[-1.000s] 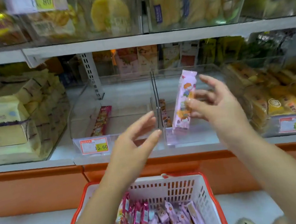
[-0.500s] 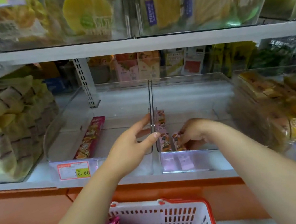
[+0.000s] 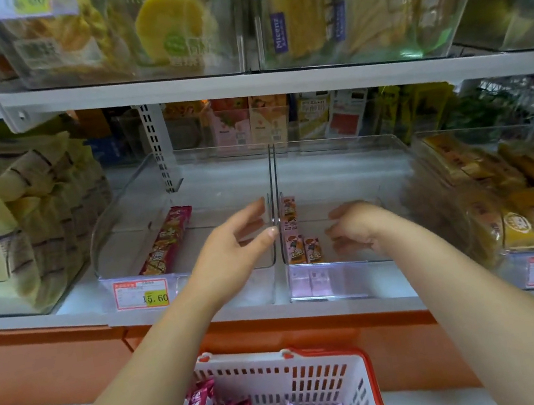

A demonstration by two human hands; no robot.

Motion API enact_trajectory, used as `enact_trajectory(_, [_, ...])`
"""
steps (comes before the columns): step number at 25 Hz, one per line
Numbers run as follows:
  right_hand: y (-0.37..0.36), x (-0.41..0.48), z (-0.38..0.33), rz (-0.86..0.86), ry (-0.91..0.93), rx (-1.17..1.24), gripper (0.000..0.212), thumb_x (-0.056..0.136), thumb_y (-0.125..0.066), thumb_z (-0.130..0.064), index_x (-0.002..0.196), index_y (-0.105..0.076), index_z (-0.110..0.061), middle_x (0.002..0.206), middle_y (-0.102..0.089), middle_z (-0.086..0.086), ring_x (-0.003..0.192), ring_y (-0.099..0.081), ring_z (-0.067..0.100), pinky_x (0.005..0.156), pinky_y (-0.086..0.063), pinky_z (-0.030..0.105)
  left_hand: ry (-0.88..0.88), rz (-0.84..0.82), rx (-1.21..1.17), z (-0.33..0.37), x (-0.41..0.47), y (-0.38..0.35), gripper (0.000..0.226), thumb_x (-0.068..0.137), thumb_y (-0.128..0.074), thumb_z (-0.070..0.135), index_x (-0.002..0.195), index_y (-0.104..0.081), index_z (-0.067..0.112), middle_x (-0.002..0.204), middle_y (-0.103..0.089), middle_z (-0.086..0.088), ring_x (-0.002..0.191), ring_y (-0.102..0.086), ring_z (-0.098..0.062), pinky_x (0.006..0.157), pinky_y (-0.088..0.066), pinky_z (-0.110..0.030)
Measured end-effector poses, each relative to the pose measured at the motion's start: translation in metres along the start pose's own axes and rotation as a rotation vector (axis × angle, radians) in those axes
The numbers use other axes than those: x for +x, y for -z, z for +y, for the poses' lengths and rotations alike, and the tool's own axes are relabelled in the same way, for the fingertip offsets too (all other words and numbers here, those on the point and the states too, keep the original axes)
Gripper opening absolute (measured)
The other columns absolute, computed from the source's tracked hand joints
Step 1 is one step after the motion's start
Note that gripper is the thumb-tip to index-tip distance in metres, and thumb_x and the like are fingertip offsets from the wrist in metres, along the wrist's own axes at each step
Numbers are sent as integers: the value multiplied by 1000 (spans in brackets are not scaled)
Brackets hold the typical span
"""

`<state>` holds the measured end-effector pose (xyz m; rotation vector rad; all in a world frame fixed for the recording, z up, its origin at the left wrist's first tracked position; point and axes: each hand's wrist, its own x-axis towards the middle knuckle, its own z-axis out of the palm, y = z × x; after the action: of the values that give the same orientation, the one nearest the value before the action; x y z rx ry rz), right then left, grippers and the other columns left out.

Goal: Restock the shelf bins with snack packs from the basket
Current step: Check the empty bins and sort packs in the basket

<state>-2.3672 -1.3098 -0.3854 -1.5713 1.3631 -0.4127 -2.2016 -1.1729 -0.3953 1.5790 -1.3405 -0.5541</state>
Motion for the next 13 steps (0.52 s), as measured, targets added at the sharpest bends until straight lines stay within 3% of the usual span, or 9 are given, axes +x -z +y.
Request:
enact_trajectory(1, [2, -9, -4, 85, 84, 22, 42, 90, -57, -1, 132, -49, -5, 102, -63, 20, 76, -61, 28, 78, -57, 41, -29, 100, -44, 3, -10, 5, 48, 90, -63, 26, 136, -50, 31, 130, -59, 16, 113, -54, 8, 93, -44, -10])
enact_trajectory(3, [3, -40, -12, 153, 266, 132, 34, 91, -57, -8, 125, -54, -12, 87, -63, 10, 66, -59, 21, 59, -55, 33, -80, 297, -100, -1, -39, 17, 36, 90, -64, 20, 123, -61, 31, 114, -67, 14, 105, -62, 0, 89, -51, -19])
enact_trajectory(5, [-1, -81, -12, 83, 385, 205, 22, 93, -56, -12, 114, -60, -18, 80, -64, 6, 59, -58, 16, 48, -50, 25, -15, 314, -172, -20, -77, 22, 27, 85, -64, 25, 110, -67, 36, 103, -71, 8, 96, -67, -13, 83, -54, -31])
enact_trajectory(7, [-17, -112, 1, -132, 351, 218, 16, 94, -55, -13, 107, -64, -17, 75, -65, 6, 55, -57, 15, 44, -48, 24, 166, 224, -228, -51, -115, 12, 22, 81, -65, 32, 100, -69, 40, 96, -73, 2, 87, -68, -21, 79, -54, -33])
enact_trajectory(9, [-46, -121, 34, -338, 182, 183, 14, 95, -55, -12, 105, -63, -13, 75, -67, 7, 55, -59, 15, 46, -50, 24, 323, 51, -71, -88, -148, -8, 21, 87, -64, 26, 104, -69, 36, 99, -72, 3, 89, -66, -16, 84, -50, -29])
enact_trajectory(11, [-83, -116, 88, -409, -5, 25, 13, 95, -53, -8, 104, -62, -11, 78, -65, 9, 58, -59, 15, 54, -51, 27, 455, -150, 64, -120, -182, -32, 26, 93, -57, 22, 117, -65, 27, 111, -68, 5, 94, -63, -8, 89, -47, -24])
enact_trajectory(13, [-120, -109, 151, -400, -175, -219, 18, 94, -49, -5, 108, -59, 0, 84, -59, 10, 58, -48, 14, 58, -42, 28, 578, -293, 22, -143, -213, -50, 30, 96, -51, 22, 125, -61, 22, 107, -67, 3, 83, -61, -10, 77, -48, -21])
